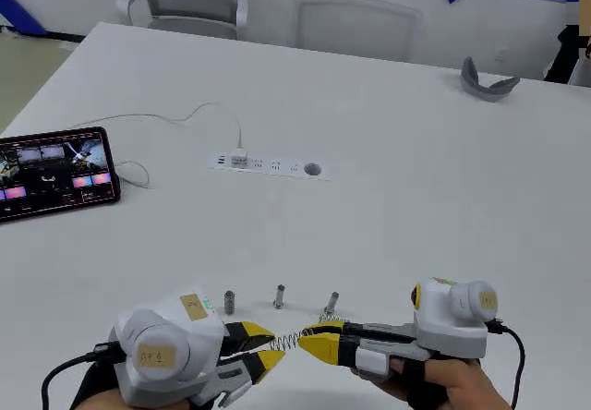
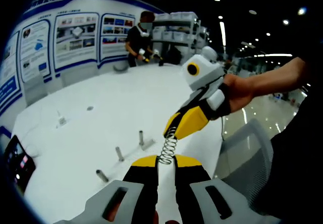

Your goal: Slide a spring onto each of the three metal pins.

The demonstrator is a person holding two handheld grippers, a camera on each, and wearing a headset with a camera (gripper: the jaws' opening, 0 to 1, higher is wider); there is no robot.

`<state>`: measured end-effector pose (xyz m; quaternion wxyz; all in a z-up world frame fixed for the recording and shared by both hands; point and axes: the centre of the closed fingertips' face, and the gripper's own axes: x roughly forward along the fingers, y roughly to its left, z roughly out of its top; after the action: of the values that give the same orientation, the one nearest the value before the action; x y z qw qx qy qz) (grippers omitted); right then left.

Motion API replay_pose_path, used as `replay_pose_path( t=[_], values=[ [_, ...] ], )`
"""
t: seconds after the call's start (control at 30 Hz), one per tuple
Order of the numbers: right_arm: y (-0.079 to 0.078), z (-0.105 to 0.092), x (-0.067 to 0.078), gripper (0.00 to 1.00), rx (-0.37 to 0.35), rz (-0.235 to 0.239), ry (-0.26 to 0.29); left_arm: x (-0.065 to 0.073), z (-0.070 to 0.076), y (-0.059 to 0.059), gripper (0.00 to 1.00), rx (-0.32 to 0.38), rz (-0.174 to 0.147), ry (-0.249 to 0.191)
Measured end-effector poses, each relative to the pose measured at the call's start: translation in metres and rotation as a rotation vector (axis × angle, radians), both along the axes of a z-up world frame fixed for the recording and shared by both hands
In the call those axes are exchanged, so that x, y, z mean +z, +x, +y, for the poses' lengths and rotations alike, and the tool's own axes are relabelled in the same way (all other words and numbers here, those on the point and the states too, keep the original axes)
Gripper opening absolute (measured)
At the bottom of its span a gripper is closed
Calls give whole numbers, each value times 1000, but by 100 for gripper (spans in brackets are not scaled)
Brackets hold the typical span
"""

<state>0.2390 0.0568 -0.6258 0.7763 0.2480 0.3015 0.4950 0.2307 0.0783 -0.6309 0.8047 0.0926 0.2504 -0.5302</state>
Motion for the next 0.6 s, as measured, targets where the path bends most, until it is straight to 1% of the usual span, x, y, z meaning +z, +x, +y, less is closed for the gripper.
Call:
replay_pose_path(
  t=[0.13, 0.43, 0.6],
  values=[
    [-1, 2, 0, 15, 9, 5, -1, -2, 0, -1, 11, -3, 9, -1],
    [-3, 2, 4, 14, 25, 2, 4, -2, 1, -3, 11, -11, 11, 2],
    [-4, 2, 4, 14, 31, -3, -3, -3, 0, -5, 11, -18, 11, 6]
  ],
)
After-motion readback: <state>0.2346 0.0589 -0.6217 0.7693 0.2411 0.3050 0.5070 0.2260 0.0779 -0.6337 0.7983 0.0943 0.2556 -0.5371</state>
